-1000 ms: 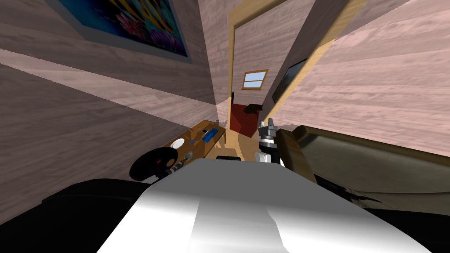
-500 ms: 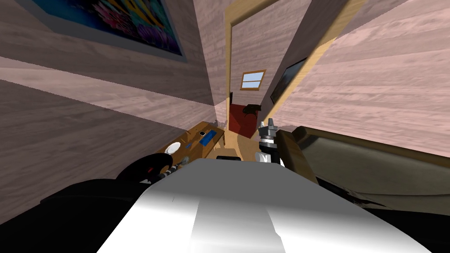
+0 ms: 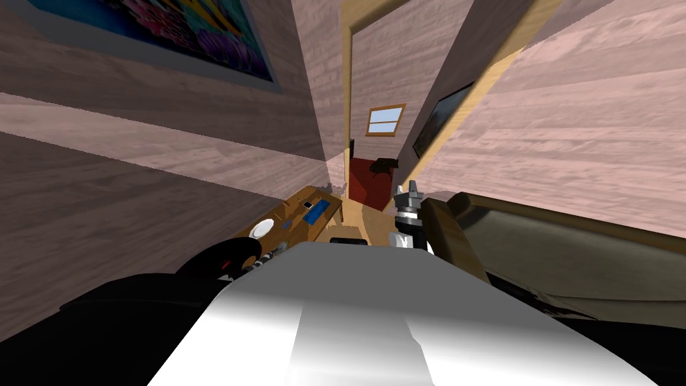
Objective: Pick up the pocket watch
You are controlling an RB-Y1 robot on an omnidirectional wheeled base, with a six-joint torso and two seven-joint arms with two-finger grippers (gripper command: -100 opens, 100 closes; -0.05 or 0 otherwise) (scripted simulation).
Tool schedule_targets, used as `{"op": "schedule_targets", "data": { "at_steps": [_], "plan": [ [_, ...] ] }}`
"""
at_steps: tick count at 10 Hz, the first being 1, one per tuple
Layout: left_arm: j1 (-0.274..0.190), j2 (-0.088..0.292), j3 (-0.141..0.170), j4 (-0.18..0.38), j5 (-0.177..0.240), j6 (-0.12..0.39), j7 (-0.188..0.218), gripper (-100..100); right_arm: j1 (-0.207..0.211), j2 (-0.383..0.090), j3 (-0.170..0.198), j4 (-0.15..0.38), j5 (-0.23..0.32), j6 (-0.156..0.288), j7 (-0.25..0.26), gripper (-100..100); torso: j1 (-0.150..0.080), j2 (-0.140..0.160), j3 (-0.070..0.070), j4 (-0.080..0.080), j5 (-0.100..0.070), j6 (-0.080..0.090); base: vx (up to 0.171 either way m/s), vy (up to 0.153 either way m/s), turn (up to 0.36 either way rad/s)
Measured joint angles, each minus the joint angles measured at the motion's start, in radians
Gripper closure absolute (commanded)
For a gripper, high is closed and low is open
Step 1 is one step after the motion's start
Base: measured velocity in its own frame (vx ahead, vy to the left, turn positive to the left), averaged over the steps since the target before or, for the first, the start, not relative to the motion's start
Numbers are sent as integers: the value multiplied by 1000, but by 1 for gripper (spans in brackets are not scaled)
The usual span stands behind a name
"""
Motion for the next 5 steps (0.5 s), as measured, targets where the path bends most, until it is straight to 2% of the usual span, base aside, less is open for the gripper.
{"op": "schedule_targets", "data": {
  "at_steps": [1, 2, 3, 5],
  "plan": [
    [-9, -21, 1, 20, 1, -1, -16, -100, 0, 0, 0, 0, 0, 0, 0, 0, 2, 0, 0, 0, 0, 0, 18, 59, -14],
    [3, -23, 5, -8, 4, 17, -21, -100, 0, 0, 0, 0, 0, 0, 0, 0, 0, 0, 0, 0, 0, 0, 4, 19, 0],
    [5, -22, 5, -13, 4, 23, -21, 100, 0, 0, 0, 0, 0, 0, 0, 0, -2, 1, 1, 0, 0, 0, 0, 0, 0],
    [5, -22, 5, -12, 4, 23, -21, 100, 0, 0, 0, 0, 0, 0, 0, 0, -4, 2, 1, 1, -1, 0, 0, 0, 0]
  ]
}}
